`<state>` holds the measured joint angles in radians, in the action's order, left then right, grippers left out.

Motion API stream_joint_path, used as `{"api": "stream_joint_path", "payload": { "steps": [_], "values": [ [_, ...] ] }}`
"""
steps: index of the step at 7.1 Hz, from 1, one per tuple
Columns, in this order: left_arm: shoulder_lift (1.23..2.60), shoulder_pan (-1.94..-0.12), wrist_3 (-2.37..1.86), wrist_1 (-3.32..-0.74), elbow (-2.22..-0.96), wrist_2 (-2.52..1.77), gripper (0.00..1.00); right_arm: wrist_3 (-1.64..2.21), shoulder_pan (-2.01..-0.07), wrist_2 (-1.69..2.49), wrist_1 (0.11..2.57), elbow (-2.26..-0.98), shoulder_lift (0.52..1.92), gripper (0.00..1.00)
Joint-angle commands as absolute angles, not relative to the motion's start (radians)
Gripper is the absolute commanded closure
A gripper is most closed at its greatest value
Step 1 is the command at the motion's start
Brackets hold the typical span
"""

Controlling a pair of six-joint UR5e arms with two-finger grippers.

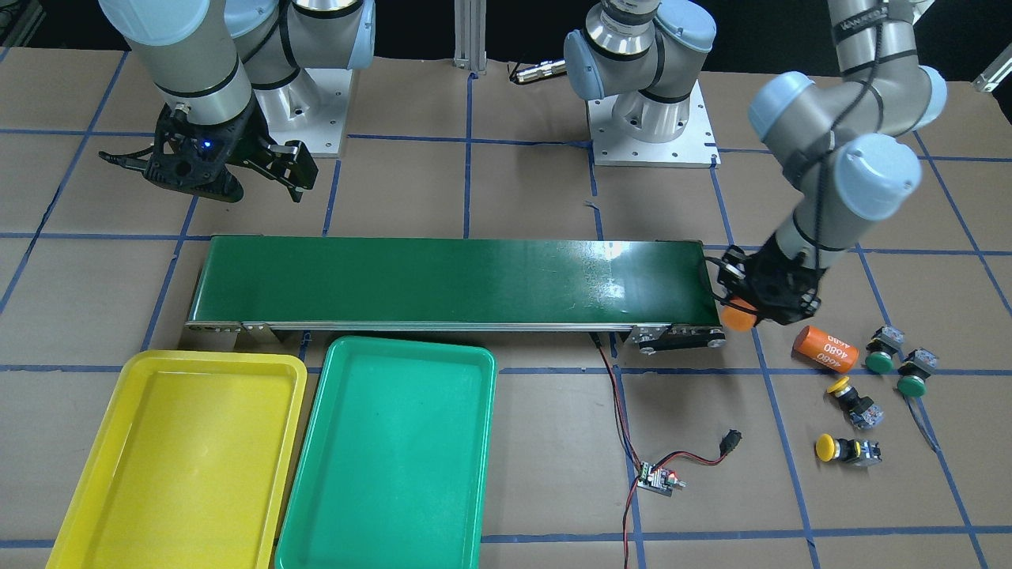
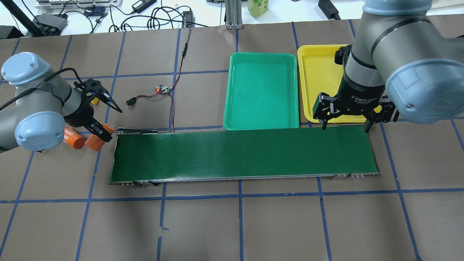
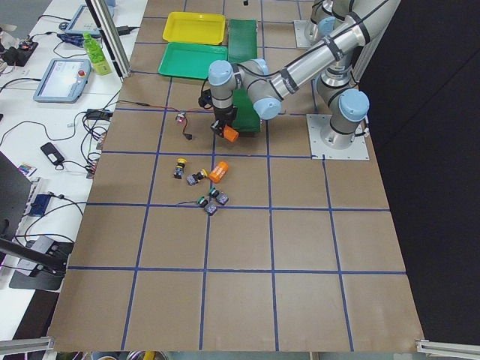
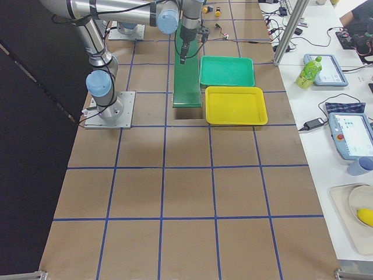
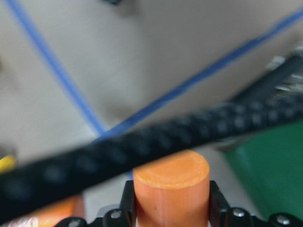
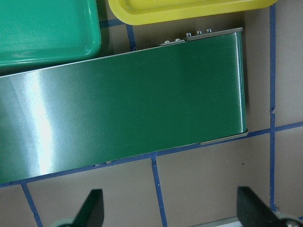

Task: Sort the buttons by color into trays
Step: 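Carry the orange cylinder onto the green belt and release it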

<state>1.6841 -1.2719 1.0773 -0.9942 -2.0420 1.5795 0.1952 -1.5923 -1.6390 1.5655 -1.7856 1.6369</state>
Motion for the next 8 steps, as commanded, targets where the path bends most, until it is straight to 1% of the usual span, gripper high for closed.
{"api": "stream_joint_path", "payload": {
  "steps": [1,2,4,5,6,7,8],
  "values": [
    [1.588,-1.464,1.153,-0.996,-2.100,1.589,1.00,0.198,-1.592,-1.637,1.559,-1.792,1.637,0.00],
    [1.579,-1.512,1.225,-0.996,-2.105,1.591,1.00,0.199,-1.592,-1.635,1.559,-1.792,1.638,0.00],
    [1.566,-1.528,1.357,-0.970,-2.175,1.591,1.00,0.199,-1.591,-1.637,1.557,-1.793,1.638,0.00],
    [1.580,-1.526,1.399,-0.933,-2.189,1.597,0.74,0.198,-1.591,-1.643,1.557,-1.793,1.638,0.00],
    [1.583,-1.526,1.393,-0.917,-2.201,1.609,0.10,0.195,-1.591,-1.644,1.557,-1.793,1.638,0.00],
    [1.563,-1.526,1.393,-0.902,-2.207,1.611,0.00,0.195,-1.591,-1.644,1.557,-1.793,1.638,0.00],
    [1.540,-1.522,1.382,-0.904,-2.198,1.609,0.00,0.195,-1.591,-1.646,1.557,-1.793,1.638,0.00]
  ]
}}
